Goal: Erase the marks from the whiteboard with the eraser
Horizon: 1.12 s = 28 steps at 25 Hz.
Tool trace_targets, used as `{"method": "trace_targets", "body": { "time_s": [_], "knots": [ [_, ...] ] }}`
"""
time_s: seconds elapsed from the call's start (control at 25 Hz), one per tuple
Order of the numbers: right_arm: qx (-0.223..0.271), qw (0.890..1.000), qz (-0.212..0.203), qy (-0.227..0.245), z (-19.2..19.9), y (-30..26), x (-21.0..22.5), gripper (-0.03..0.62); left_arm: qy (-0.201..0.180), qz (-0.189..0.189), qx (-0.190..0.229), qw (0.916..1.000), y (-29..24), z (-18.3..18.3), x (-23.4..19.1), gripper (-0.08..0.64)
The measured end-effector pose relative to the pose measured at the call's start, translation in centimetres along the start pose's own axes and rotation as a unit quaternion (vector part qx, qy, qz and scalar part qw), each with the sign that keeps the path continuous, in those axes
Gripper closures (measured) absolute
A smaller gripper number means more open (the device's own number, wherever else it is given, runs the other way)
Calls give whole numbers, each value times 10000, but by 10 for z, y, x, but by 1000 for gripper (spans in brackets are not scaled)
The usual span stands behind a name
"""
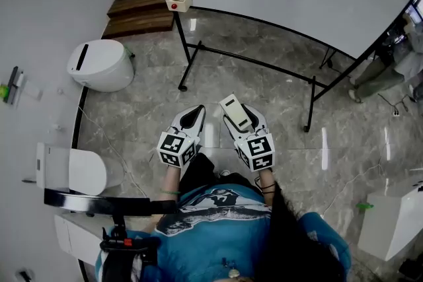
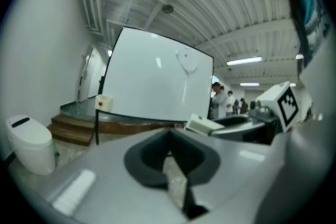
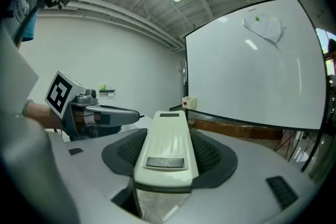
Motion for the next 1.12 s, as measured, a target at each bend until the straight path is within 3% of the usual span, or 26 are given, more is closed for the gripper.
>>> {"method": "trace_targets", "body": {
  "time_s": [0.36, 0.6, 0.84, 1.12],
  "knots": [
    [-132, 9995, -270, -80, 6, -43, 5, 329, -8, -142, -90, 9999, -24, -4, -29, 560],
    [-347, 9994, -48, 25, 4, -95, 36, 328, 76, 2, -87, 9999, -71, -18, -78, 560],
    [-410, 9984, 347, -151, -16, -174, 88, 328, -149, 238, -176, 9995, -131, -60, -144, 560],
    [-340, 9979, 531, -154, -63, -294, 126, 329, -217, 444, -143, 9987, -193, -129, -245, 560]
  ]
}}
Point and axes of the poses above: the fingertips, and each gripper's own axes: y backward along the fingers, x to its right, z out of its underside, the point moved 3 cm from there along y, backward along the fingers, and after that the axes turned 12 degrees about y, right-handed, at the moved point
